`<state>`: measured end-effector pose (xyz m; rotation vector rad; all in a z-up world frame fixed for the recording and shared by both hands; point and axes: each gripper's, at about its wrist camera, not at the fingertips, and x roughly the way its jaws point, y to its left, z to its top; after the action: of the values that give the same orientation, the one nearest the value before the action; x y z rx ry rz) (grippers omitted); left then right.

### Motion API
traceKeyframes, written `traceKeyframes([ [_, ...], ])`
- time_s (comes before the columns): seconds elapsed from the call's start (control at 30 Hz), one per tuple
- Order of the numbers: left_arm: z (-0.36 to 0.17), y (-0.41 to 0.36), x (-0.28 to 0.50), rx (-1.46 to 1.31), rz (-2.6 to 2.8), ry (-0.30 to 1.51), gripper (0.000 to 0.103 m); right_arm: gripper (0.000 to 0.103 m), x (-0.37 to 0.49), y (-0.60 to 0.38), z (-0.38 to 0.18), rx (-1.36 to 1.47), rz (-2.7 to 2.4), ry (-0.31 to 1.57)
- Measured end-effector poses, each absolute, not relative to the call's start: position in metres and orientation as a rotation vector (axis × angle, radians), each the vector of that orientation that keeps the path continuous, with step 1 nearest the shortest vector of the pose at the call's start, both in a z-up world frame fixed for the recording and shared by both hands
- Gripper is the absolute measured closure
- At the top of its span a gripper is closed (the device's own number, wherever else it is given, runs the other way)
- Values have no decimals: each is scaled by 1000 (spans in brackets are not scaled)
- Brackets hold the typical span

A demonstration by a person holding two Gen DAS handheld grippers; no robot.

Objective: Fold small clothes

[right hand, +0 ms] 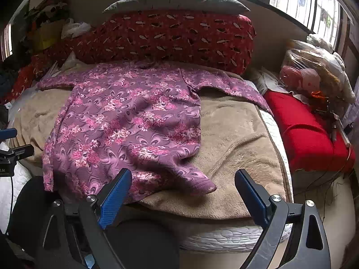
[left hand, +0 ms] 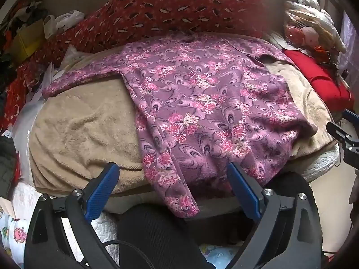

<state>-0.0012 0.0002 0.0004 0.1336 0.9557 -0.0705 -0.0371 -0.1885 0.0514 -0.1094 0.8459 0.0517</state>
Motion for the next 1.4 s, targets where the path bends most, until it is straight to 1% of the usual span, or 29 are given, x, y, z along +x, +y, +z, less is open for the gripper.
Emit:
traceKeyframes([
  [0.5, 5, -11, -10, 141, -64, 947, 6, 9, -39, -184, 54, -114, 61, 844],
  [0.63, 4, -2, -10, 128, -67, 945, 6, 9, -36, -185, 55, -114, 60, 842],
  [1.1, -10, -2, 10, 134, -77, 1061, 6, 9, -29, -191, 50, -100, 58, 852],
  [1.4, -14, -3, 17, 130, -75, 1045, 6, 9, -20, -195, 47, -86, 58, 861],
])
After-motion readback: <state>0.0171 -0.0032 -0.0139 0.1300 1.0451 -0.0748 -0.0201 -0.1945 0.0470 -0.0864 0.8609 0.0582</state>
